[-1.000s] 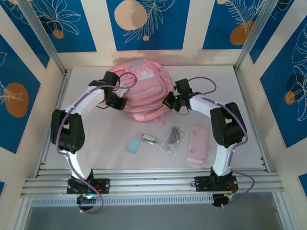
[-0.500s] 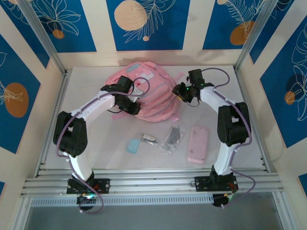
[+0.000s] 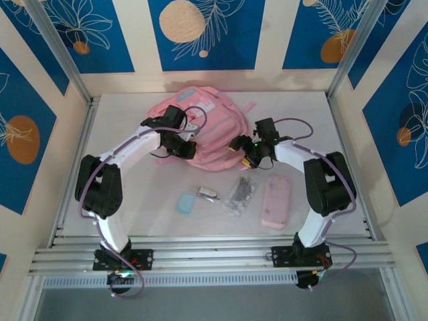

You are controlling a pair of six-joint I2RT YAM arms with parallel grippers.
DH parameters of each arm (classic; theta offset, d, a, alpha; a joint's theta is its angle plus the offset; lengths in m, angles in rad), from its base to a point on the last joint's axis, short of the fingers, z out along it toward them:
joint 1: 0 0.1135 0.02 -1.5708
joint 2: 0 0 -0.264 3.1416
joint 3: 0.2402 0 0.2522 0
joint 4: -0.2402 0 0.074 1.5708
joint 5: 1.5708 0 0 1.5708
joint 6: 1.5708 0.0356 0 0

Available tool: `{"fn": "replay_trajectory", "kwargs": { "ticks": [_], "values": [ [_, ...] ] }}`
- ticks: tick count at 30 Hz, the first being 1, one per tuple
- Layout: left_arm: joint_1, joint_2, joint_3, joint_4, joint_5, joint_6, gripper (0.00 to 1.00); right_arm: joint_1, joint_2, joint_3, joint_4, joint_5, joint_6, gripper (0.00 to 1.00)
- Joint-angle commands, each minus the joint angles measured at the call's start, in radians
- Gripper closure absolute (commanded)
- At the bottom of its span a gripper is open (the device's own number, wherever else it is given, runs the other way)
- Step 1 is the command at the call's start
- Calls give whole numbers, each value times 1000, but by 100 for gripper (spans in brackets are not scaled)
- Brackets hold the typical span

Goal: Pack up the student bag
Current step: Unzip the student bag at the top-center of the table.

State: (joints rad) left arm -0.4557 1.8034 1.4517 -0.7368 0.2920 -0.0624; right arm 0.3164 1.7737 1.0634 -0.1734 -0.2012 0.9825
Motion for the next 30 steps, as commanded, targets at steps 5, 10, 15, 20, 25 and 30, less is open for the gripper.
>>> {"fn": "replay_trajectory", "kwargs": {
  "ticks": [5, 10, 15, 20, 25, 30],
  "values": [
    [1, 2, -29, -39, -76, 58, 100, 13, 94, 27, 127, 88, 79, 100],
    [31, 47, -31, -120, -528, 97, 100, 10, 55, 16, 109, 102, 47, 100],
    [145, 76, 8, -75, -729, 38, 100, 18, 50, 10, 92, 74, 32, 100],
    [195, 79, 56, 22, -685, -23, 91, 49, 58, 38, 81, 32, 18, 100],
    [195, 57, 54, 74, -509, -70, 66, 70, 70, 84, 73, -78, -19, 97],
    [193, -39, -30, 146, -312, -129, 34, 84, 13, 140, -62, -84, -107, 49]
  ]
}}
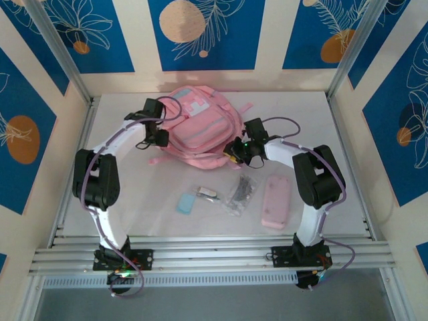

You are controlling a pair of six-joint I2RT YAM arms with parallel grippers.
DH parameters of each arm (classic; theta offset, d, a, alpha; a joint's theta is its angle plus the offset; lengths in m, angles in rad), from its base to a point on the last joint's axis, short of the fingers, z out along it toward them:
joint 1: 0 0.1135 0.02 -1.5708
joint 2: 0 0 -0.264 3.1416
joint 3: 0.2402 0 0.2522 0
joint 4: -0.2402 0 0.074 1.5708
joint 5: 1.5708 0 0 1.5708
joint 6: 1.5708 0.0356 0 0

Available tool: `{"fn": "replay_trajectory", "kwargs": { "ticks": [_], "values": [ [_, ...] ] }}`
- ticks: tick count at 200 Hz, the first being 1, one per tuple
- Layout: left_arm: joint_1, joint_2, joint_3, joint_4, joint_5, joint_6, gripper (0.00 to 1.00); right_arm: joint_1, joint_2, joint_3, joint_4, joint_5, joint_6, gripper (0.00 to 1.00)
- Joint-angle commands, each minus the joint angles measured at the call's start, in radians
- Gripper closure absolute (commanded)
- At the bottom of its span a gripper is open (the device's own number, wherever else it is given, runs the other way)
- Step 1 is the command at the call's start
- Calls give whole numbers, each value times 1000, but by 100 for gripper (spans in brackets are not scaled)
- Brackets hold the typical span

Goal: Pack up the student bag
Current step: Unzip the student bag at the top-center of the table, then pick up the pencil case from the bottom-right of the table.

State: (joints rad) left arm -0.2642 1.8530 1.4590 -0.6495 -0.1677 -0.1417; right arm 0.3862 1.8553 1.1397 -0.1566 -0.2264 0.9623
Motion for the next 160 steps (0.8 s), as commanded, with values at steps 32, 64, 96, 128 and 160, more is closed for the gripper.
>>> {"fn": "replay_trajectory", "kwargs": {
  "ticks": [32, 64, 96, 128, 160],
  "values": [
    [0, -212, -114, 122, 312, -104, 13, 16, -176, 151, -417, 94, -229, 1],
    [-12, -281, -164, 156, 395, -138, 0, 3, -303, 101, -597, 300, -272, 1],
    [-33, -312, -202, 166, 452, -155, 0, -25, -386, 17, -749, 427, -256, 1],
    [-75, -348, -273, 241, 522, -211, 0, -26, -421, -94, -835, 545, -214, 1],
    [-108, -372, -313, 254, 530, -244, 0, -39, -466, -211, -816, 564, -176, 1]
  ]
}}
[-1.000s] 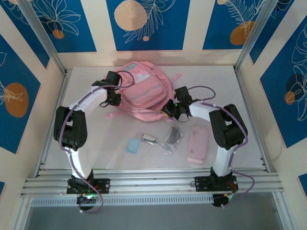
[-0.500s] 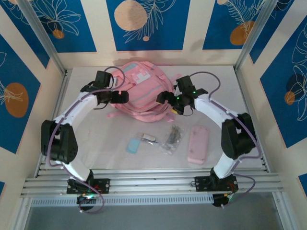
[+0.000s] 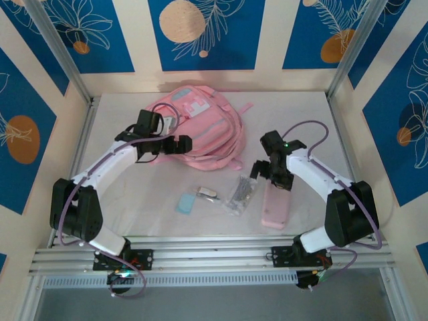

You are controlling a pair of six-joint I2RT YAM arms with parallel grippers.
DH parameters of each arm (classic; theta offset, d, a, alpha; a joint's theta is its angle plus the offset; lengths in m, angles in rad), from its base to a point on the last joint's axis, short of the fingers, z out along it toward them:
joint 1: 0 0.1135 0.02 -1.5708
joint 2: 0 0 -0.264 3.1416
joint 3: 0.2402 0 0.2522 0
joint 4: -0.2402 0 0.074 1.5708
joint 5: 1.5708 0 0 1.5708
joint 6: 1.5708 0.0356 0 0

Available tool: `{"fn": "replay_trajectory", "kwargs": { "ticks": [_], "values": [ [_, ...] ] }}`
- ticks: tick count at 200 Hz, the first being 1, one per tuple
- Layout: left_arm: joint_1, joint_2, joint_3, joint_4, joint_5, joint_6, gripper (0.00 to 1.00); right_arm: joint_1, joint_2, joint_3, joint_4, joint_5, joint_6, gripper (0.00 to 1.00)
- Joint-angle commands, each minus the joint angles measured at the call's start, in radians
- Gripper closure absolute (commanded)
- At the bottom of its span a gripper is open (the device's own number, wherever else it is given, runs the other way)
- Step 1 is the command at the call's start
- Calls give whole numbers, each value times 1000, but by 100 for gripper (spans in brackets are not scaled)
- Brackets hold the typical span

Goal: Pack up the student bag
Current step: Pick up the pencil case from the bottom-right of the table.

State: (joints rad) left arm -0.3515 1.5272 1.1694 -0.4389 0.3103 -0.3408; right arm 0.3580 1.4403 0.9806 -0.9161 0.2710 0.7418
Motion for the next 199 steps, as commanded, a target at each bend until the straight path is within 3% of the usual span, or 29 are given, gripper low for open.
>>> {"fn": "replay_trajectory", "kwargs": {
  "ticks": [1, 69, 118, 161, 199],
  "values": [
    [-22, -47, -24, 43, 52, -45, 0, -12, -52, -54, -56, 67, 47, 1],
    [-24, -67, -51, 36, 67, -48, 0, -27, -38, -177, 26, 20, 47, 1],
    [-24, -66, -67, 57, 90, -72, 0, -19, -72, -281, 132, -116, 12, 1],
    [-27, -74, -76, 87, 78, -77, 0, -16, -40, -304, 173, -108, 25, 0],
    [-57, -26, -5, 53, -4, 69, 0, -17, -95, -275, 142, -69, 9, 21]
  ]
}}
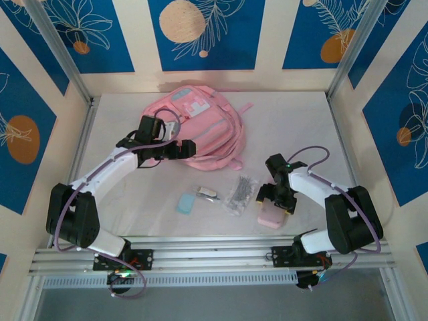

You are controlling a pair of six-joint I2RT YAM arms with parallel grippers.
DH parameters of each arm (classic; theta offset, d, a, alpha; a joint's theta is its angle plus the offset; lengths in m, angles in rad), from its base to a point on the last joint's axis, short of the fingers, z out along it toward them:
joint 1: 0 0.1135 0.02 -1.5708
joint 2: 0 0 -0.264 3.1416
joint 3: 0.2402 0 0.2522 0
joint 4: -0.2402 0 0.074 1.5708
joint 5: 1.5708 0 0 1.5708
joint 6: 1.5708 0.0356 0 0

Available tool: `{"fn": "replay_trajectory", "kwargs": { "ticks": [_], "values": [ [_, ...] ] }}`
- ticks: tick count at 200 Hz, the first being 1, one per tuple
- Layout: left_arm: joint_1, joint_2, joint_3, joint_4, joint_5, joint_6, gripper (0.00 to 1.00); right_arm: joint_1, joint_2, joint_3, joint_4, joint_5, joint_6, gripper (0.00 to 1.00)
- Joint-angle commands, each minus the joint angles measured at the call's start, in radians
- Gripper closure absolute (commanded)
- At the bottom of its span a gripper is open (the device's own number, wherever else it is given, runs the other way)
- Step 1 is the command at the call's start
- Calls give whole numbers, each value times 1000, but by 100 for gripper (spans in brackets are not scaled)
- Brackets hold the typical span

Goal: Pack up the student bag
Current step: Pick up the pencil case from the bottom-right of the table.

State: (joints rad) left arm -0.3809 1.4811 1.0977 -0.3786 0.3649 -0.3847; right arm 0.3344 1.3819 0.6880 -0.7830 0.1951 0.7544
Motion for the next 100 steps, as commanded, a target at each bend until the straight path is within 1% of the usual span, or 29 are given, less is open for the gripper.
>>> {"fn": "replay_trajectory", "kwargs": {
  "ticks": [1, 26, 49, 83, 100],
  "values": [
    [-31, 21, 70, -8, -62, 117, 0, 7, -39, 19, 8, 6, -4, 21],
    [-80, 70, 122, -9, -143, 238, 5, -17, -103, 74, -20, -2, -39, 21],
    [-130, 132, 187, -23, -227, 342, 7, -41, -119, 148, -19, -25, -71, 22],
    [-224, 273, 324, -81, -412, 479, 11, -81, -64, 245, 43, -75, -109, 23],
    [-264, 338, 377, -92, -477, 535, 10, -101, -20, 295, 64, -93, -125, 24]
  ]
}}
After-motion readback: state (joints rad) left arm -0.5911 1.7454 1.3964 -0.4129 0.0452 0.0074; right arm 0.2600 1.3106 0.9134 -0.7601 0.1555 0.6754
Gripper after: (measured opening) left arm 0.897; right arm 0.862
